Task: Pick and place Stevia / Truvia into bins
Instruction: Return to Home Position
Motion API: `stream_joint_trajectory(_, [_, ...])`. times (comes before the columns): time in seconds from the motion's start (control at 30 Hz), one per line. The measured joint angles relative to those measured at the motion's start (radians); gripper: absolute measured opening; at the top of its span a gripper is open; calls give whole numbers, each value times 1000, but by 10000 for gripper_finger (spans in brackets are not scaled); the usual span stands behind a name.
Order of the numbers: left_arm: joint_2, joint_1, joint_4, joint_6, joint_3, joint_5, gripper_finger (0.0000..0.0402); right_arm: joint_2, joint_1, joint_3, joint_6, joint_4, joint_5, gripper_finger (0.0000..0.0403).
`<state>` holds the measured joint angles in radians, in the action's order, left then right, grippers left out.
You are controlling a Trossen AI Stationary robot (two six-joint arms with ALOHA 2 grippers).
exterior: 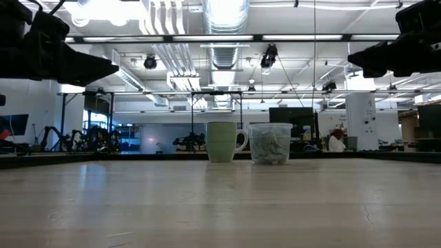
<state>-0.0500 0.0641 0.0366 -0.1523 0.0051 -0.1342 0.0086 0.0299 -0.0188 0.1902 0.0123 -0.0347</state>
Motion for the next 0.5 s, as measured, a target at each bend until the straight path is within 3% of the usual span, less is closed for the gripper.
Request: stream_joint_trajectory(0.5, [-49,0,1,-19,0,-1,222,1,0,0,28,-1,-2,87])
